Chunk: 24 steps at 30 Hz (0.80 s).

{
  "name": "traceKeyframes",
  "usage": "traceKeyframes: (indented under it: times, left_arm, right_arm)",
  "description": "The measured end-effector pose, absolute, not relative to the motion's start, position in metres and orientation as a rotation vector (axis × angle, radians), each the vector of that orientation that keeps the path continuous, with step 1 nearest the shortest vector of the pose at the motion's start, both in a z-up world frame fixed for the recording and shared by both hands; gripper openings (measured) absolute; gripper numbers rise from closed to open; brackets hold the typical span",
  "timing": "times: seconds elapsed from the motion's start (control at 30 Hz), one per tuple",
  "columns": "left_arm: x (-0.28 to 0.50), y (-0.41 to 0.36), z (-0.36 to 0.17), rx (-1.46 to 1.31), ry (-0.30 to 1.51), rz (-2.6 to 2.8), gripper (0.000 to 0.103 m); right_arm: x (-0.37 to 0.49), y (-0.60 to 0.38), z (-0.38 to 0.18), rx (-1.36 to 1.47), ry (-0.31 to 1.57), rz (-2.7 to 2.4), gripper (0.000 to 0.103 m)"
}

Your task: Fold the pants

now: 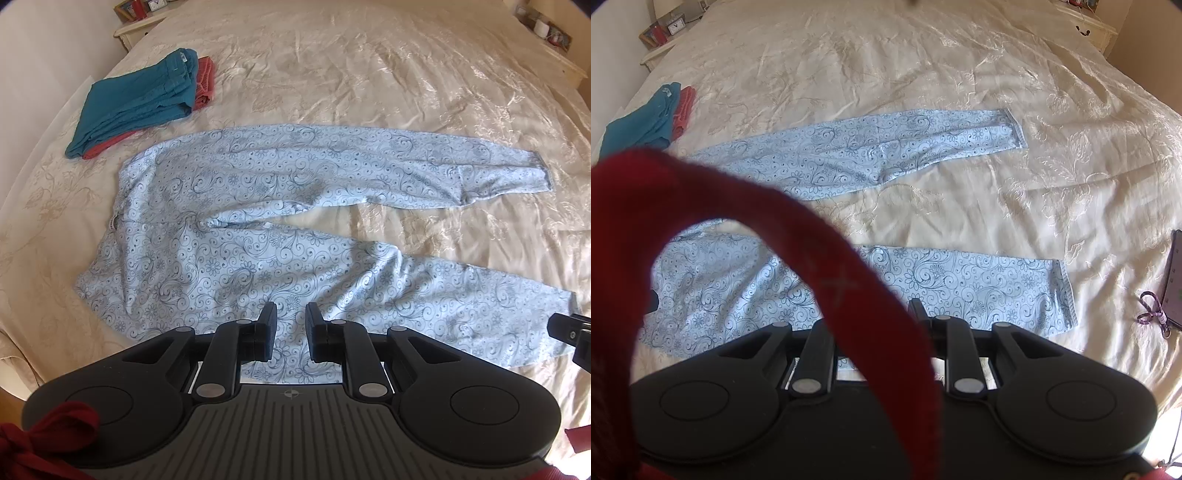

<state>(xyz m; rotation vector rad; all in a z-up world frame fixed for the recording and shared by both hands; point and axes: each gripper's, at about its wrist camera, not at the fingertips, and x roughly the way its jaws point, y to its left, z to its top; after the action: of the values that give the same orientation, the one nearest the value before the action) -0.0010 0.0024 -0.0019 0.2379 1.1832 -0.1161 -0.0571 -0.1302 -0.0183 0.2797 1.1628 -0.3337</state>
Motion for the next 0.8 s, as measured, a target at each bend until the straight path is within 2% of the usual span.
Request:
traceKeyframes:
  times: [0.8]
  left_arm:
    - [0.0024, 0.0017, -0.0053, 0.239, 1.201, -0.105, 0.017]
  right_arm:
    - [-0.0491, -0.1301, -0.0276, 0.289, 1.192, -0.326, 0.033]
